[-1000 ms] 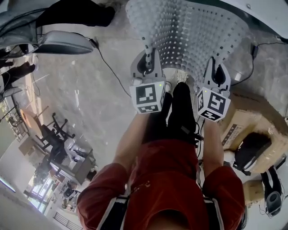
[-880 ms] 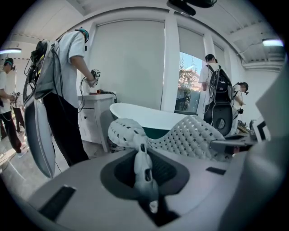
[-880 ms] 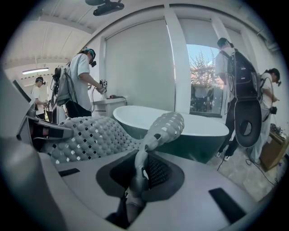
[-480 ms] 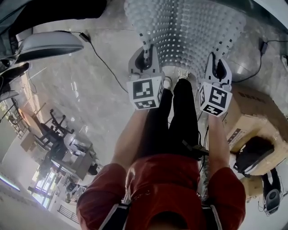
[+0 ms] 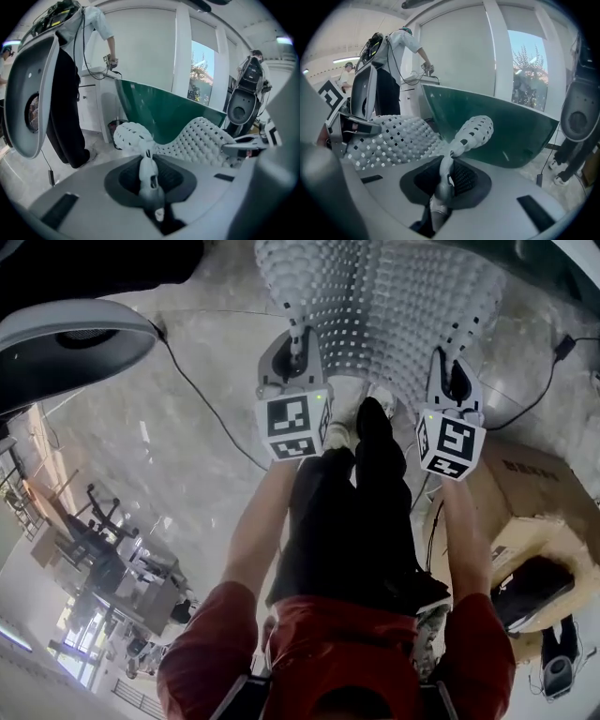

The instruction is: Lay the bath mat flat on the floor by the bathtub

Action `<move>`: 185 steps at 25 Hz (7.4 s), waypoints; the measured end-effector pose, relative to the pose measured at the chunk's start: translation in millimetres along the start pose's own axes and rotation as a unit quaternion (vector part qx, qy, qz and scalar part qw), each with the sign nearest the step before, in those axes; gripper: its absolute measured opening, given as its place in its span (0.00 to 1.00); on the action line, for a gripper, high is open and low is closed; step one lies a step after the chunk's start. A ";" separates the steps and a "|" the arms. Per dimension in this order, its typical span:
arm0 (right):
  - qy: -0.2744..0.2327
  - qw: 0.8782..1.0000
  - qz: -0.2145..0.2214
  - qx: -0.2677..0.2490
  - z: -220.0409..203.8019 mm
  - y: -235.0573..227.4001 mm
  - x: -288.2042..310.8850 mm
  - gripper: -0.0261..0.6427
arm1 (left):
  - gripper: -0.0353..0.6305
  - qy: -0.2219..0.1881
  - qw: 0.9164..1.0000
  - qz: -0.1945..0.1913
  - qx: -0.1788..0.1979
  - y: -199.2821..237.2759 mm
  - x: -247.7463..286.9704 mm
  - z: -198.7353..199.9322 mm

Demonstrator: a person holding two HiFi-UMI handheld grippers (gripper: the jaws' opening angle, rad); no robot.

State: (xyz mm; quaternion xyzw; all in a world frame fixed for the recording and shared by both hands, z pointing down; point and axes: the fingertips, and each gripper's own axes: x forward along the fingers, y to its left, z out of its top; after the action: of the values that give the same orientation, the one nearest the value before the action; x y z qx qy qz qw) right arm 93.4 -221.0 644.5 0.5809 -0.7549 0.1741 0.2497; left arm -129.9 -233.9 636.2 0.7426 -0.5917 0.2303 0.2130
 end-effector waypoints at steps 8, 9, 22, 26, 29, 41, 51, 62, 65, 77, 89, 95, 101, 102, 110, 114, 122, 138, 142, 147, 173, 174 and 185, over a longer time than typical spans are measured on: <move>-0.012 1.000 -0.011 -0.009 -74.2 -15.6 70.3 0.11 | 0.14 -0.013 1.000 -0.004 0.011 8.7 72.6 -72.5; -0.014 1.000 -0.014 -0.008 -82.1 -17.1 78.7 0.11 | 0.14 -0.016 1.000 -0.005 0.013 10.9 81.6 -79.2; -0.023 0.999 -0.038 -0.014 -179.5 -40.2 160.9 0.11 | 0.14 -0.032 0.999 -0.017 0.022 18.6 177.7 -165.5; -0.020 0.999 -0.045 -0.017 -200.1 -46.1 180.5 0.11 | 0.14 -0.034 0.999 -0.023 0.026 21.9 199.9 -181.1; -0.013 0.998 -0.050 -0.021 -213.7 -46.9 191.2 0.11 | 0.14 -0.032 0.999 -0.025 0.028 26.2 210.0 -192.5; 0.021 0.998 -0.064 -0.016 -265.6 -61.4 214.7 0.12 | 0.14 -0.014 0.999 -0.018 0.039 35.5 234.7 -234.2; 0.067 0.995 -0.079 0.000 -299.7 -90.9 231.1 0.13 | 0.15 0.028 0.999 0.008 0.029 61.9 261.6 -261.8; 0.119 0.988 -0.102 0.012 -328.6 -114.9 248.3 0.17 | 0.21 0.074 0.996 0.019 0.041 100.7 290.5 -288.2; 0.128 0.986 -0.107 0.022 -337.3 -121.8 252.6 0.18 | 0.23 0.088 0.995 0.020 0.043 110.6 298.2 -296.9; 0.165 0.978 -0.105 0.069 -366.8 -143.1 264.8 0.27 | 0.39 0.132 0.989 0.021 0.067 140.7 320.1 -318.8; 0.155 0.977 -0.132 0.062 -368.0 -160.8 260.0 0.50 | 0.53 0.134 0.988 0.047 0.061 156.4 315.2 -339.6; 0.140 0.981 -0.122 0.048 -359.1 -153.0 255.1 0.52 | 0.55 0.127 0.989 0.035 0.067 149.9 310.0 -335.8; 0.102 0.988 -0.106 0.053 -334.8 -126.8 248.1 0.52 | 0.55 0.097 0.993 0.021 0.056 130.4 301.2 -320.0; 0.095 0.989 -0.101 0.054 -330.4 -121.5 247.2 0.52 | 0.55 0.093 0.994 0.018 0.054 126.0 298.9 -316.3; 0.050 0.994 -0.067 0.069 -298.9 -80.0 244.8 0.52 | 0.55 0.048 0.998 -0.015 0.029 93.3 287.9 -289.1; 0.012 0.997 -0.046 0.069 -271.7 -56.8 236.5 0.52 | 0.55 0.007 0.998 -0.034 0.044 69.5 275.1 -259.0; -0.064 0.996 -0.018 0.053 -216.5 -27.9 212.2 0.52 | 0.55 -0.085 0.990 -0.072 0.082 18.4 244.3 -196.8; -0.212 0.977 -0.003 -0.020 -101.5 -11.5 147.1 0.52 | 0.55 -0.219 0.961 -0.088 0.144 -38.7 174.2 -86.2; -0.217 0.976 -0.007 -0.016 -67.3 -20.2 122.7 0.52 | 0.55 -0.225 0.959 -0.093 0.149 -50.8 147.3 -45.5; -0.224 0.975 -0.017 0.000 -5.3 -31.0 78.6 0.52 | 0.55 -0.229 0.957 -0.100 0.148 -67.2 103.2 22.8; -0.238 0.970 -0.051 0.011 325.8 -17.8 -311.7 0.52 | 0.55 -0.261 0.943 -0.138 0.154 -135.3 -292.8 337.9; -0.237 0.970 -0.052 0.011 330.3 -13.2 -325.7 0.52 | 0.55 -0.257 0.944 -0.138 0.156 -134.9 -305.0 339.2; -0.254 0.962 -0.100 -0.014 336.1 -1.0 -440.8 0.52 | 0.55 -0.254 0.942 -0.176 0.134 -161.0 -379.3 328.9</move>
State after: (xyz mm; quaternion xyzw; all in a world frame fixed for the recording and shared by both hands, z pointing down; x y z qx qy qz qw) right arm 124.0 -58.8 115.3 0.6750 -0.7339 -0.0159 0.0737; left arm -16.5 -97.9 139.6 0.8904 -0.4496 0.0698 -0.0084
